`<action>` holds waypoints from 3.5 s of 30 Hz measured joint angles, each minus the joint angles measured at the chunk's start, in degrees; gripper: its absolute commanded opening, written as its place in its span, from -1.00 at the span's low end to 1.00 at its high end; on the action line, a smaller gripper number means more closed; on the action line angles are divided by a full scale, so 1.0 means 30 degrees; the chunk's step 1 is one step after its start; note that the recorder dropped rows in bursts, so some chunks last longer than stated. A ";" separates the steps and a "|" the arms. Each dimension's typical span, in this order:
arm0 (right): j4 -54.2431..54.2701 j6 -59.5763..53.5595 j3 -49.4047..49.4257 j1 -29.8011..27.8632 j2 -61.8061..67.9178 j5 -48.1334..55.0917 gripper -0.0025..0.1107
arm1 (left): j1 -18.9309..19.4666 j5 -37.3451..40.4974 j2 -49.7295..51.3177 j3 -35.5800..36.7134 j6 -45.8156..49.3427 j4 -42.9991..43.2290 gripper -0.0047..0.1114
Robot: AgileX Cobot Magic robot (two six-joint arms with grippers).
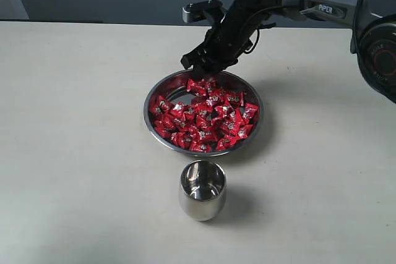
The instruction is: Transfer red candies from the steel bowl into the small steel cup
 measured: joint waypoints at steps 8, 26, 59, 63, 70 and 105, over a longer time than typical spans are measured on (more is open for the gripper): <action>-0.2430 0.0212 0.0000 0.1228 0.0672 -0.0996 -0.20 | 0.0000 0.0000 0.0000 0.0000 0.0000 0.0000 -0.91; -0.3505 0.0549 0.0000 0.1346 0.0957 -0.1603 -0.85 | 0.0000 0.0000 0.0000 0.0000 0.0000 0.0000 -0.91; 0.3130 -0.1632 0.2891 0.1751 -0.5645 0.5652 -0.97 | 0.0000 0.0000 0.0000 0.0000 0.0000 0.0000 -0.91; 0.3239 -0.1934 0.5980 0.2479 -0.7769 0.5672 -0.97 | 0.0000 0.0000 0.0000 0.0000 0.0000 0.0000 -0.91; 0.3327 -0.2058 1.1509 0.3133 -1.0177 0.3521 -0.97 | 0.0000 0.0000 0.0000 0.0000 0.0000 0.0000 -0.91; 0.3310 -0.2171 1.2193 0.3202 -1.0058 -0.6108 -0.50 | 0.0000 0.0000 0.0000 0.0000 0.0000 0.0000 -0.91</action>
